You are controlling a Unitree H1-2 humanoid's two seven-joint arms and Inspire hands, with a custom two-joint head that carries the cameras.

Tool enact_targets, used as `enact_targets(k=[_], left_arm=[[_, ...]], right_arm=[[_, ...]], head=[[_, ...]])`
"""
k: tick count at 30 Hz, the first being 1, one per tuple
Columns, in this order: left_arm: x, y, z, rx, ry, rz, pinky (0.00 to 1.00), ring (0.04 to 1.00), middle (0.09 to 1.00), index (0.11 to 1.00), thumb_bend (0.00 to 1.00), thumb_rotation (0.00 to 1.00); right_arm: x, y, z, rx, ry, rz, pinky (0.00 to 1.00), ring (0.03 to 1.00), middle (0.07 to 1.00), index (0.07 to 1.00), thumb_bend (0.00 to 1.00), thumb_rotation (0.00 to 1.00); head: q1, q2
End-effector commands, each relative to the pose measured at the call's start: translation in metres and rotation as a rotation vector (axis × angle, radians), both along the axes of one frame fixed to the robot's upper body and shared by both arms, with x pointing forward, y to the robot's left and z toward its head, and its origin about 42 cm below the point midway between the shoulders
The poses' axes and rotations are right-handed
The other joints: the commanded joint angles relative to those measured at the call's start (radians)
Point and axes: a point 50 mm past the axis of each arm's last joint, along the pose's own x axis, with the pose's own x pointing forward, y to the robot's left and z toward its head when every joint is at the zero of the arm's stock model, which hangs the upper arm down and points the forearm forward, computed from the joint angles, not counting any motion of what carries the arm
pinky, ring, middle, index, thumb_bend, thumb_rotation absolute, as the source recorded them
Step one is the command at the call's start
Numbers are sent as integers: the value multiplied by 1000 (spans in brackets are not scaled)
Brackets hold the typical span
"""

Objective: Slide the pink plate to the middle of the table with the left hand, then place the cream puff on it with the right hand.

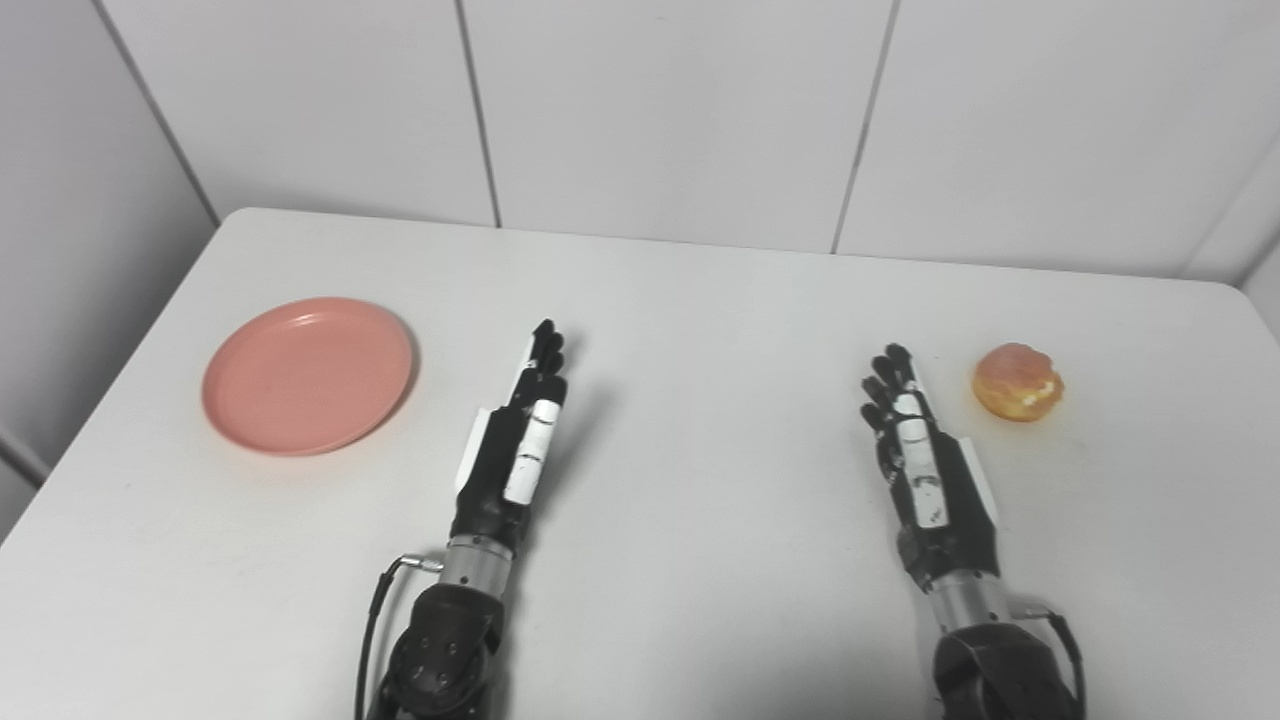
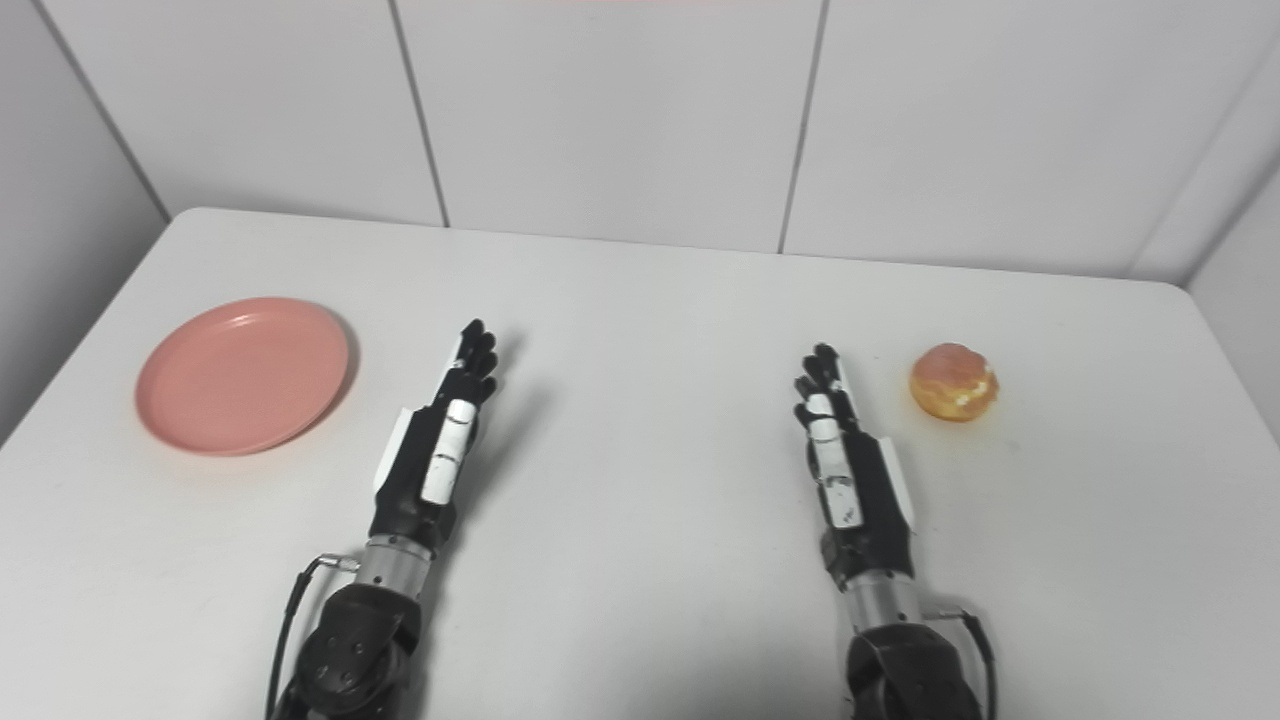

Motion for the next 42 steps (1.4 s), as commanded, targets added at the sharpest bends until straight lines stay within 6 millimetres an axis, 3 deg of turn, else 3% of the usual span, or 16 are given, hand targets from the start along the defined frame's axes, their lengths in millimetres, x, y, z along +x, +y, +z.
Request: enact_targets(k=[1,5,12,31,34,42], left_arm=[[-1,-14,4,-9,4,13,1000,1000,1000,993,684,1000],[7,-18,14,-5,2,43,1000,1000,997,983,692,1000],[32,4,34,-22,-55,89,1000,988,978,961,704,1000],[57,88,80,-129,-188,291,875,841,822,812,752,1000],[60,107,86,-83,-210,345,897,833,802,790,783,1000],[63,148,100,-27,-272,469,817,775,749,735,785,1000]], right_arm=[[1,-7,9,9,-33,17,1000,1000,999,1000,570,899],[3,-15,3,13,-26,33,1000,998,1000,1000,596,925],[3,-26,-1,-4,-35,36,1000,999,1000,1000,553,948],[2,-29,-6,-8,-45,50,1000,1000,1000,1000,558,921],[2,-29,-6,-11,-47,55,1000,1000,1000,1000,556,928],[3,-30,-7,-16,-47,63,1000,1000,1000,1000,521,940]], head=[[68,-22],[129,-51],[161,-82],[179,-113],[184,-117],[189,-124]])
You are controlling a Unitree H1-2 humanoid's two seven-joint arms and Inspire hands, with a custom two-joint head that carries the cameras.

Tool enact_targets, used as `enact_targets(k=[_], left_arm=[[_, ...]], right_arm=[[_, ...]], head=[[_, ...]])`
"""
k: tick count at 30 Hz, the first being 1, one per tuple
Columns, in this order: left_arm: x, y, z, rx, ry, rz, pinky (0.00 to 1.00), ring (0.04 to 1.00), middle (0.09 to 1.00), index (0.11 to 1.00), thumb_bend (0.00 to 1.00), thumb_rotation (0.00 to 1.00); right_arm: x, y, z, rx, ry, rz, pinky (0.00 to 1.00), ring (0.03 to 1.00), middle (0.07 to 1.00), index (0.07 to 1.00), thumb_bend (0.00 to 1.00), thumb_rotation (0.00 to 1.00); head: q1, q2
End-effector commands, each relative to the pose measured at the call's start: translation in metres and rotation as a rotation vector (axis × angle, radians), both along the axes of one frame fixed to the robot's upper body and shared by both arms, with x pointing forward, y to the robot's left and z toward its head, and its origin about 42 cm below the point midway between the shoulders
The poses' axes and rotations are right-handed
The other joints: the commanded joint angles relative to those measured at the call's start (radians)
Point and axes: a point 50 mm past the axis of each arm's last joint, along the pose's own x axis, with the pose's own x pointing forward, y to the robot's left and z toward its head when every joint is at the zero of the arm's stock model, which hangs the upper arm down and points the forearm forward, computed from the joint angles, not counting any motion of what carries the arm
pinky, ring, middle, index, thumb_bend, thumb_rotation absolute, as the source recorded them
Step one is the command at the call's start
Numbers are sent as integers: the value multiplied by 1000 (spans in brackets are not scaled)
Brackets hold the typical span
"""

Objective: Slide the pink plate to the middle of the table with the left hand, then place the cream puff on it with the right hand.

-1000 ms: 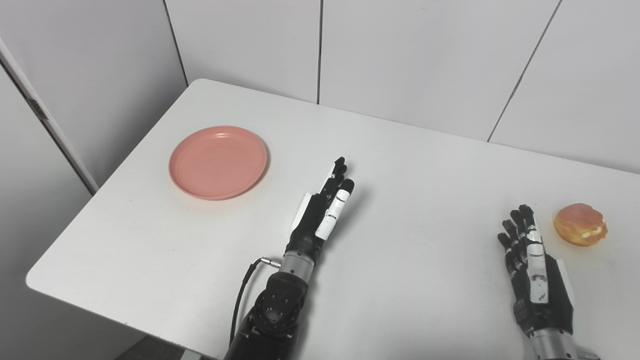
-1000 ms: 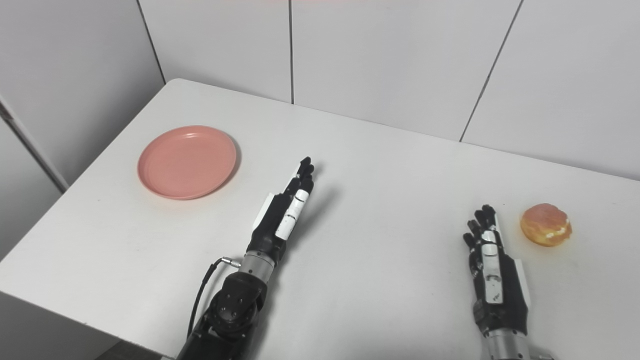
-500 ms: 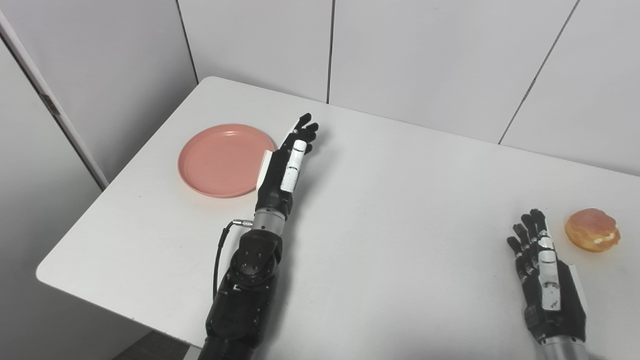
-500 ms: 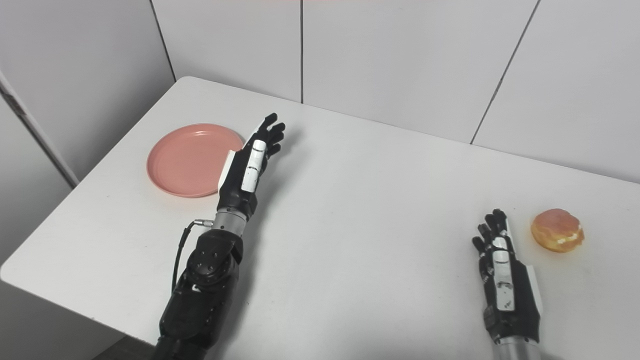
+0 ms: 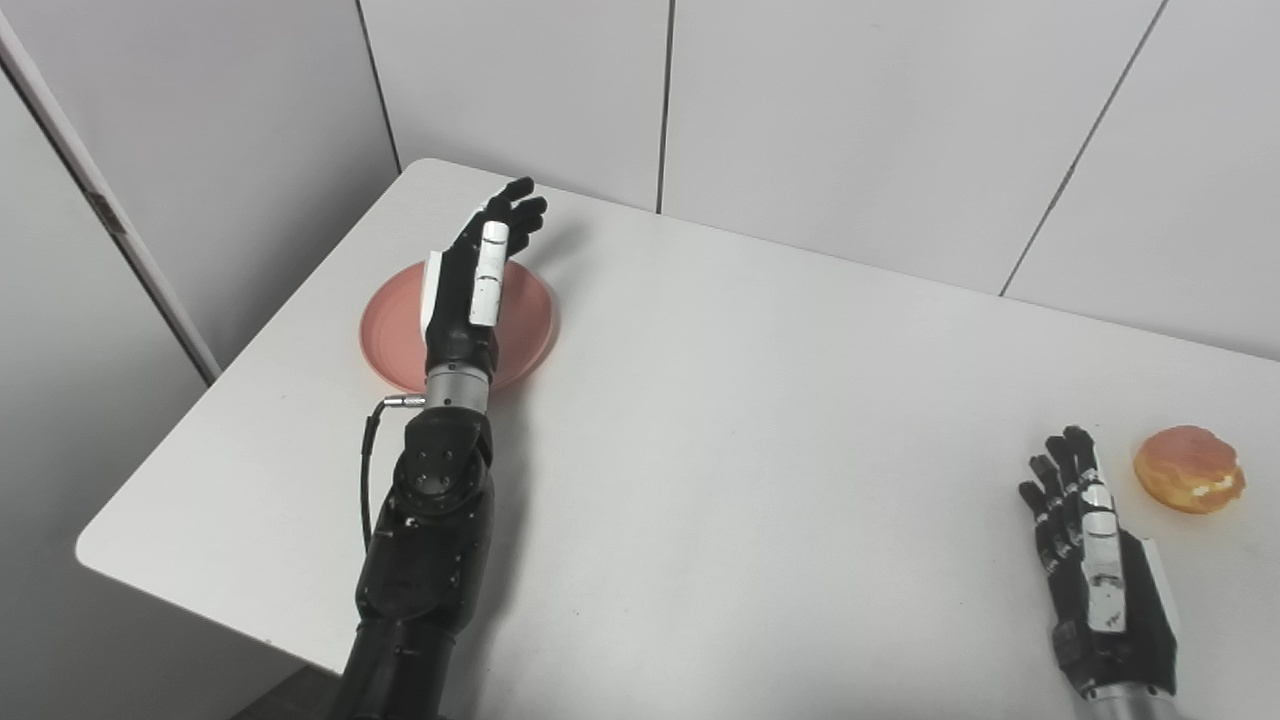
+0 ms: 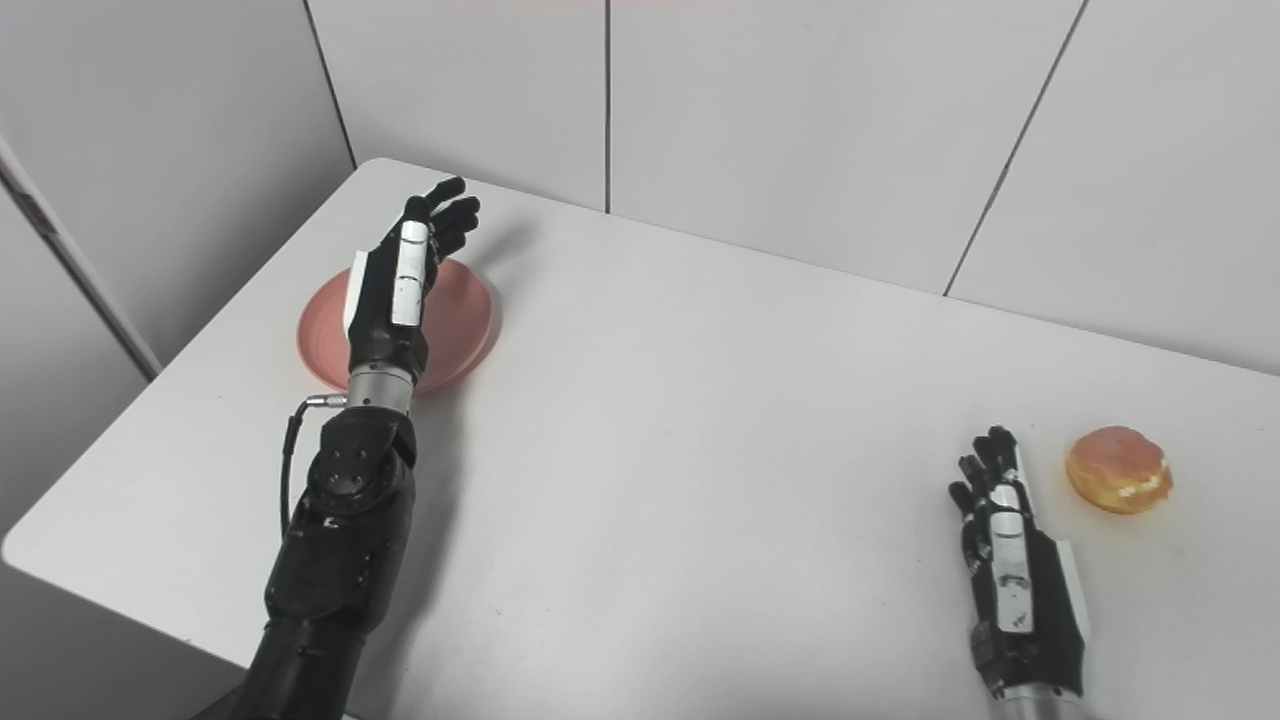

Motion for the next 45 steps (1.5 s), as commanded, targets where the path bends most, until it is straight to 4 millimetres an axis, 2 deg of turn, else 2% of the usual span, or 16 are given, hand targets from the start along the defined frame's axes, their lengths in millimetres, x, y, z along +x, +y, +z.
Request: enact_targets(k=[1,5,7,10,14,18,24,28,37,41,45], left_arm=[[5,9,28,61,-112,37,789,753,735,724,791,1000],[0,27,35,66,-141,110,771,718,717,705,805,1000],[-3,37,38,70,-160,156,718,699,700,688,788,1000],[-6,51,40,54,-175,201,712,681,678,674,815,1000],[-10,73,35,33,-148,262,701,687,682,679,845,1000],[-13,89,28,32,-134,311,735,707,692,689,848,1000],[-15,107,18,3,-111,345,734,718,696,682,830,1000],[-13,118,5,-17,-69,364,787,735,696,693,829,1000],[-7,126,-18,-40,-2,345,737,754,731,718,826,1000],[-2,127,-30,-55,32,313,774,750,740,734,793,1000],[2,126,-38,-76,53,296,765,743,731,719,783,1000]], right_arm=[[4,-4,8,-6,-57,9,1000,1000,1000,1000,530,943],[4,-7,7,-7,-63,15,1000,1000,1000,1000,554,939],[4,-8,7,-9,-64,17,1000,1000,1000,1000,530,954],[5,-10,6,-10,-64,17,1000,1000,1000,1000,524,945],[6,-11,6,-17,-65,17,1000,1000,1000,1000,517,953],[6,-12,6,-17,-65,20,1000,1000,1000,1000,501,972],[6,-12,7,-25,-69,23,1000,1000,1000,1000,478,979],[5,-12,8,-15,-67,21,1000,1000,1000,1000,469,955],[5,-11,9,-24,-79,24,1000,1000,1000,1000,470,964],[4,-10,10,-17,-83,11,1000,1000,1000,1000,463,936],[3,-9,12,-17,-84,4,1000,1000,1000,1000,473,919]], head=[[1,1],[7,-1],[12,-3],[16,-5],[25,-13],[27,-14],[26,-15],[25,-12],[21,-7],[21,-7],[21,-7]])
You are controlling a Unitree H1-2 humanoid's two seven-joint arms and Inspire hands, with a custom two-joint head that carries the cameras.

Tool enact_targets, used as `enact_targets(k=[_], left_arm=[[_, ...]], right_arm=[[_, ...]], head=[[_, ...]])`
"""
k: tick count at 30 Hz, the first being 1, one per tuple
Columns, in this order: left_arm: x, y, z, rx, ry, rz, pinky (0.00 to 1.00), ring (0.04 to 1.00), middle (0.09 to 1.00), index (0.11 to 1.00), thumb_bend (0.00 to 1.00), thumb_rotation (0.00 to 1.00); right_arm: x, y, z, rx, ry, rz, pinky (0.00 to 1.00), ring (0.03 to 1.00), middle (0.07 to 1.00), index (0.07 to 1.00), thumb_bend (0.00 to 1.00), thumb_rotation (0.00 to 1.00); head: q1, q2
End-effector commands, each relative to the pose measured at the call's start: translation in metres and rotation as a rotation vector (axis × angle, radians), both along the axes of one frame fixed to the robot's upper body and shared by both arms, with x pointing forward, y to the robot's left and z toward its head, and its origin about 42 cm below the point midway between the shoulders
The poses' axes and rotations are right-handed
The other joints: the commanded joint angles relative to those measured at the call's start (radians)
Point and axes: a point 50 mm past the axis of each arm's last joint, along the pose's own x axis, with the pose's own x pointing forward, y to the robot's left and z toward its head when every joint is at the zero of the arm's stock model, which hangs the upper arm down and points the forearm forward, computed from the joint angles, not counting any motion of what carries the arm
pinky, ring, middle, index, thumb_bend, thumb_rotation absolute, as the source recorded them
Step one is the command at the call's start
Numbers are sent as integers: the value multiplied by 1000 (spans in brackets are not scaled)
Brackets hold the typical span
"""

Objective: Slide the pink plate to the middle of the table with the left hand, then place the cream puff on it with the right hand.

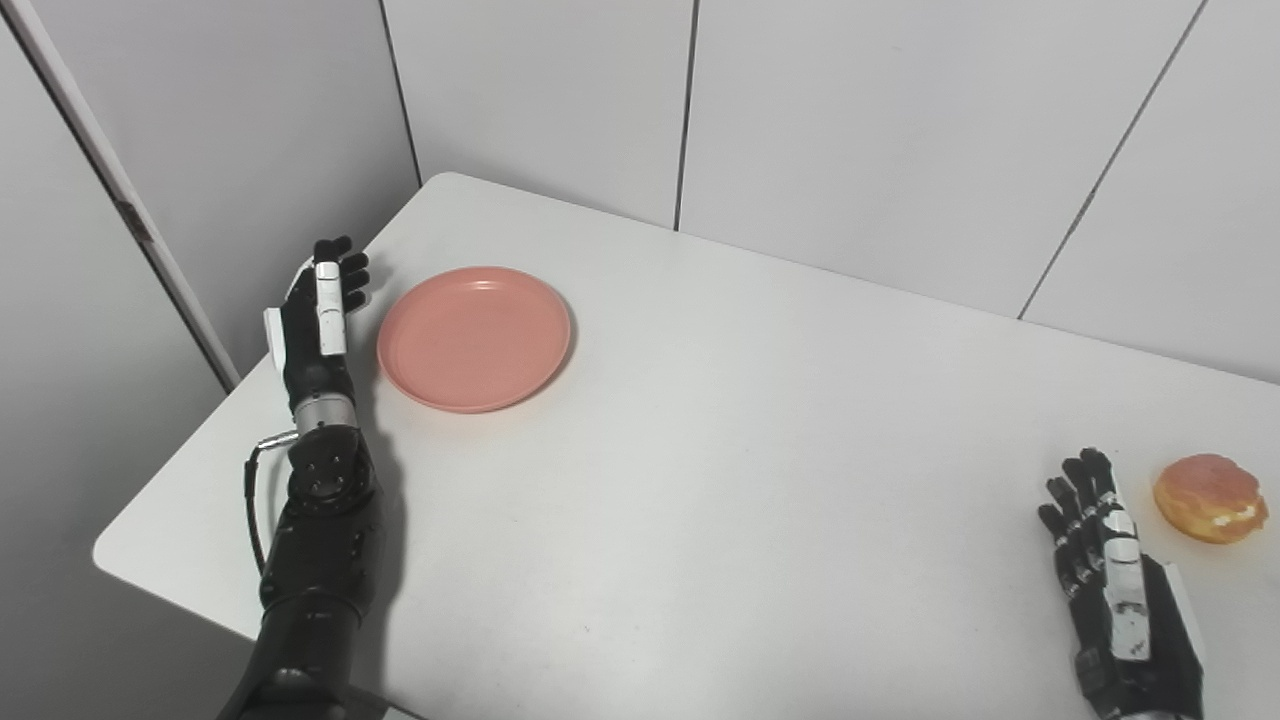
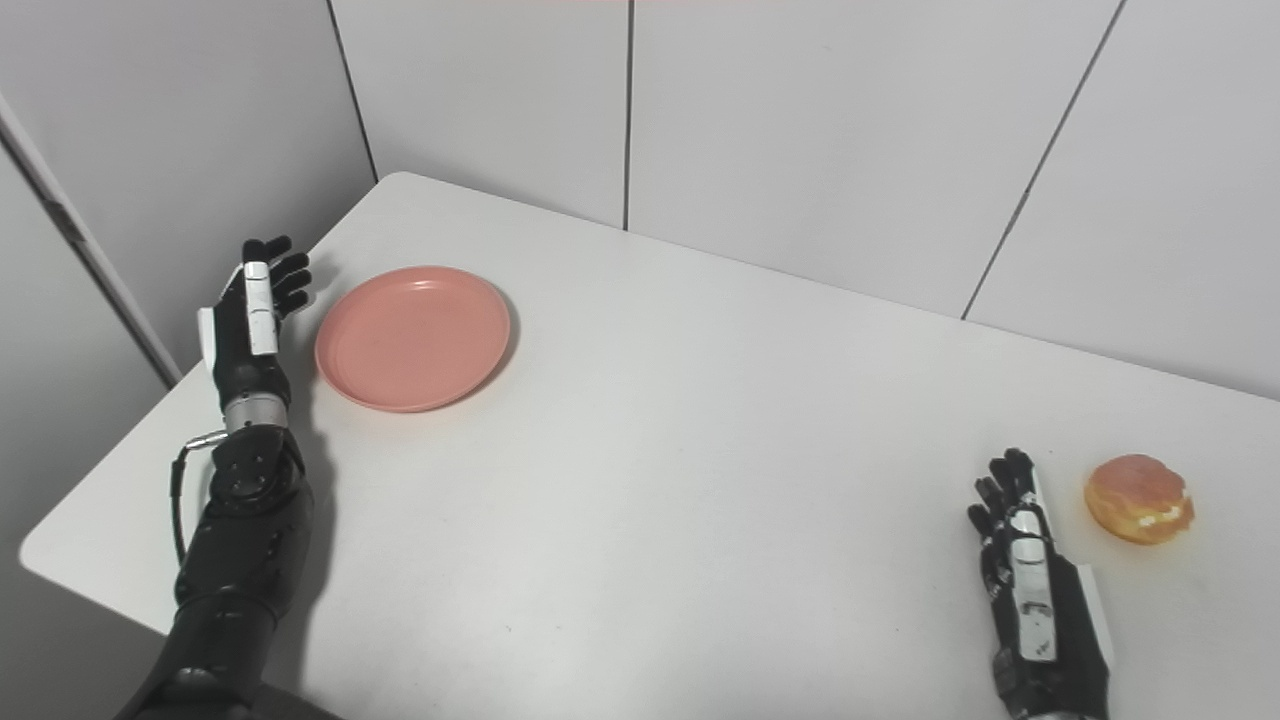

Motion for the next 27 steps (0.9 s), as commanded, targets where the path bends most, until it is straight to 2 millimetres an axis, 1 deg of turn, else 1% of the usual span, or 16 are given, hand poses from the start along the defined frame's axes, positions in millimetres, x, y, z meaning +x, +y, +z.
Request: enact_targets(k=[1,3,7,8,11,12,16,19,22,24,27], left_arm=[[10,2,15,42,-58,-23,761,741,728,710,788,1000],[12,0,13,40,-55,-39,759,745,728,700,803,1000],[15,-5,7,44,-30,-65,776,766,750,723,807,1000],[16,-8,6,47,-21,-68,790,778,762,749,787,1000],[17,-17,2,24,6,-70,819,798,784,781,757,1000],[17,-20,1,10,15,-74,824,805,794,789,729,1000],[19,-25,-5,12,28,-114,887,849,829,821,756,1000],[20,-31,-6,34,28,-138,891,845,822,810,762,1000],[20,-32,-9,60,42,-153,888,844,821,806,762,1000],[21,-32,-11,73,62,-158,887,857,841,818,795,1000],[21,-35,-10,68,74,-166,897,867,853,826,796,1000]], right_arm=[[0,-1,12,8,-75,-11,1000,1000,1000,1000,478,915],[-1,-1,13,9,-76,-9,1000,1000,1000,1000,461,914],[-1,-1,13,9,-78,-10,1000,1000,1000,1000,450,920],[-1,-1,13,10,-79,-10,1000,1000,1000,1000,451,921],[-1,-1,14,12,-78,-13,1000,1000,1000,1000,464,916],[-1,-1,14,13,-76,-11,1000,1000,1000,1000,466,914],[-1,-1,14,17,-76,-15,1000,1000,1000,1000,468,908],[-1,-1,14,14,-76,-17,1000,1000,1000,1000,476,905],[-1,-1,15,15,-74,-16,1000,1000,1000,1000,484,896],[-1,-2,14,18,-73,-13,1000,1000,1000,1000,487,897],[-1,-2,14,21,-72,-11,1000,1000,1000,1000,481,895]], head=[[0,6],[-1,8],[-4,13],[-4,13],[-4,13],[-4,13],[-4,13],[-4,15],[-3,17],[-4,18],[-3,19]])
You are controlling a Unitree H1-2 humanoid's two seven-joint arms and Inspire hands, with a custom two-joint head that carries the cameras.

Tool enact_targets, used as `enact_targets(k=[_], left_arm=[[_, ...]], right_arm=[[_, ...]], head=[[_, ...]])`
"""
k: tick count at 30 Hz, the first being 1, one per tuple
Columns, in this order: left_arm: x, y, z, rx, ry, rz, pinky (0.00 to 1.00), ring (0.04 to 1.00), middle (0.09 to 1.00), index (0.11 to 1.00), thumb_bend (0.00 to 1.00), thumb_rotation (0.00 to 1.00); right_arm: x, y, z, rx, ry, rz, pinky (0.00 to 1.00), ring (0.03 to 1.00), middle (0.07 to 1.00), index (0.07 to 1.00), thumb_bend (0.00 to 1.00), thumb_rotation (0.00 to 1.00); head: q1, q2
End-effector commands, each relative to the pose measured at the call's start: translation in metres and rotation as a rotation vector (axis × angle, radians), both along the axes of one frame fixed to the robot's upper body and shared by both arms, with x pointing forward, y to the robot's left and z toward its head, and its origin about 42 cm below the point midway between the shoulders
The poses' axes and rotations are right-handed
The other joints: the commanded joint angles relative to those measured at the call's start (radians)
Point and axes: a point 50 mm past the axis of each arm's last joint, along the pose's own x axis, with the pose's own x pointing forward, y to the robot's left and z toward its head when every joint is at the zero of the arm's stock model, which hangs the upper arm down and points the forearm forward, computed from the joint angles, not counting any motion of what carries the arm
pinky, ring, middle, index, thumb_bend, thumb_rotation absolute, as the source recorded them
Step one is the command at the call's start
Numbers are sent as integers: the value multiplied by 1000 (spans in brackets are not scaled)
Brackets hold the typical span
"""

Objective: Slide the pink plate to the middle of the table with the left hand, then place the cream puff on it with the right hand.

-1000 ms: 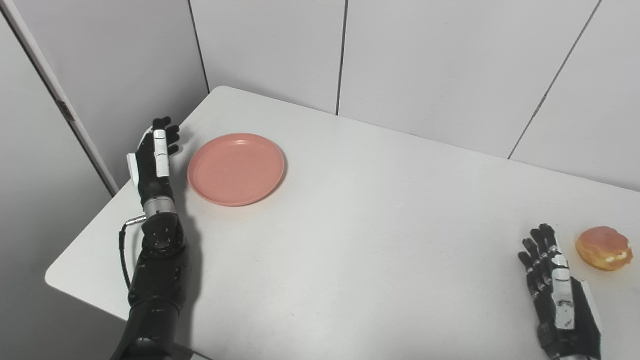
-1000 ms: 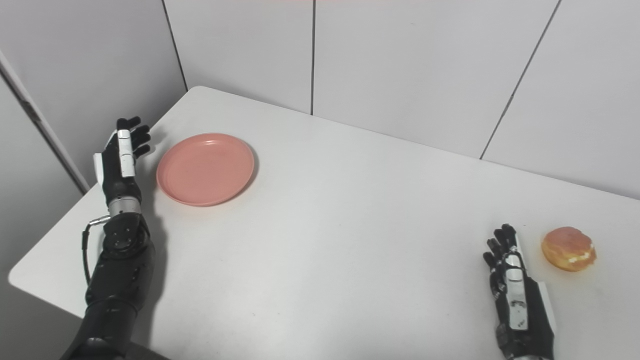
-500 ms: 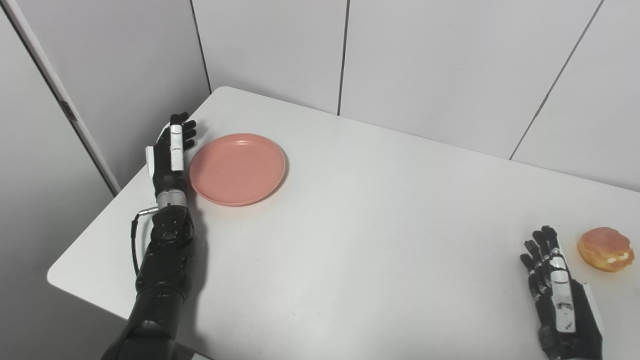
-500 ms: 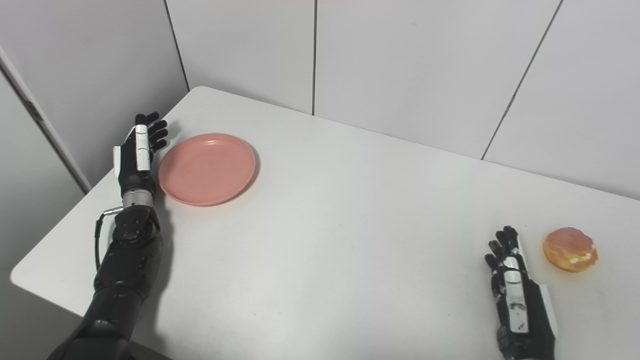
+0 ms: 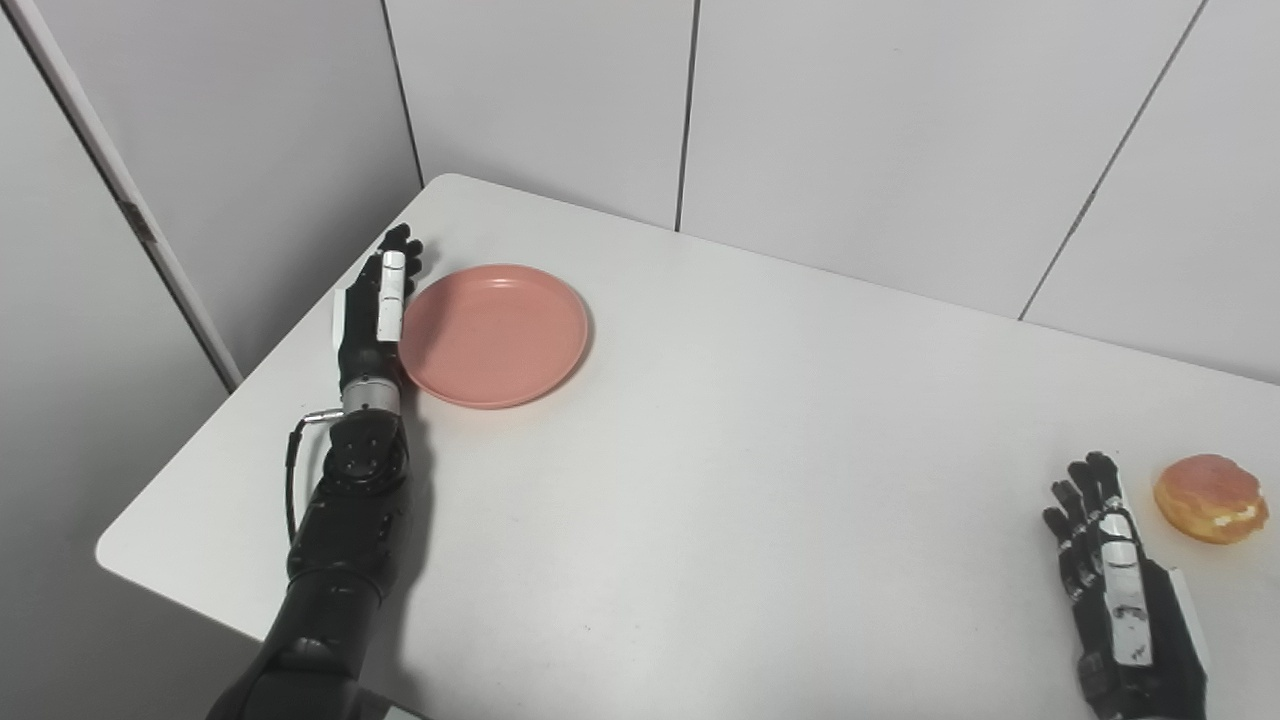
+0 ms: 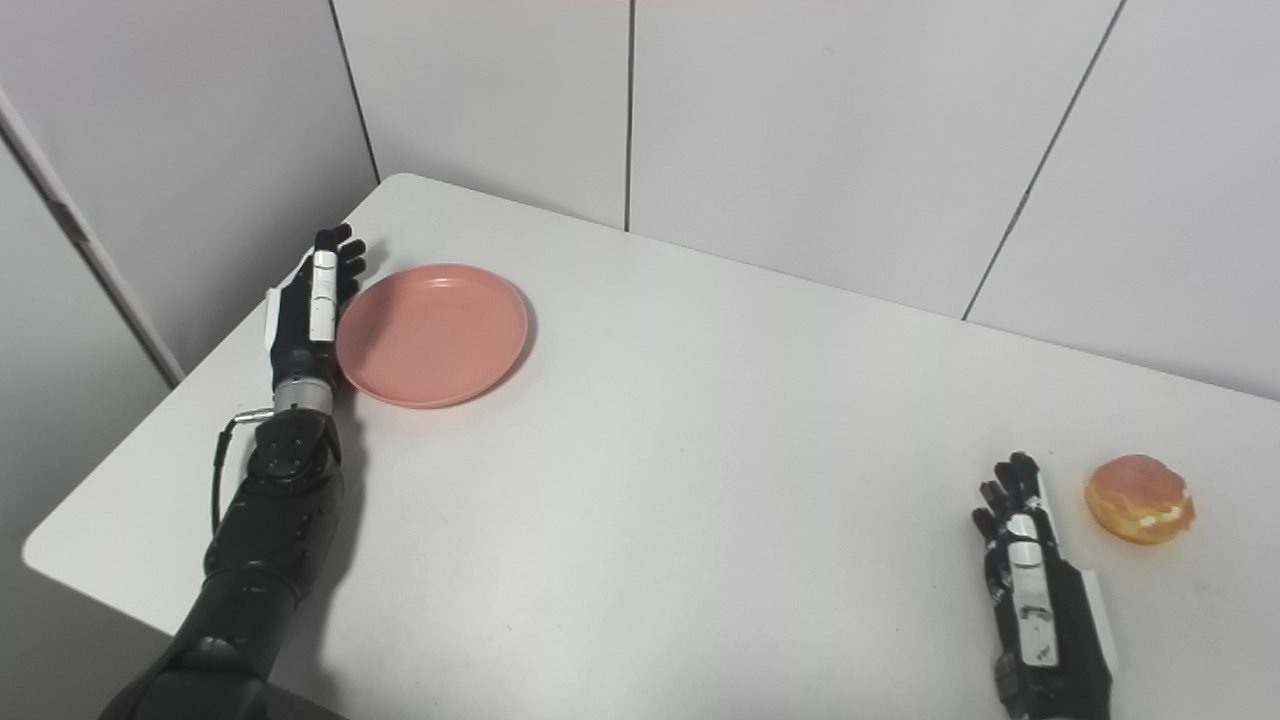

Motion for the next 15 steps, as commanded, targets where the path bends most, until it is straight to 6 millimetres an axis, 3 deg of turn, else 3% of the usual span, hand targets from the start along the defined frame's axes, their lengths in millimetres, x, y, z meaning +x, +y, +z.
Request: enact_targets(k=[1,6,9,15], left_arm=[[-3,-8,-6,4,14,-15,897,868,856,825,790,1000],[1,-7,-7,-49,16,-67,915,885,870,840,832,1000],[2,-8,-7,-66,27,-99,866,864,848,831,862,1000],[0,-18,0,-99,32,-159,845,846,829,811,828,1000]], right_arm=[[3,-3,14,10,-71,0,1000,1000,1000,1000,483,895],[3,-2,13,10,-73,-7,1000,1000,1000,1000,462,898],[4,-2,13,9,-68,-8,1000,1000,1000,1000,476,900],[3,0,14,-2,-70,-8,1000,1000,1000,1000,485,895]], head=[[0,1],[-4,0],[-6,0],[-10,2]])
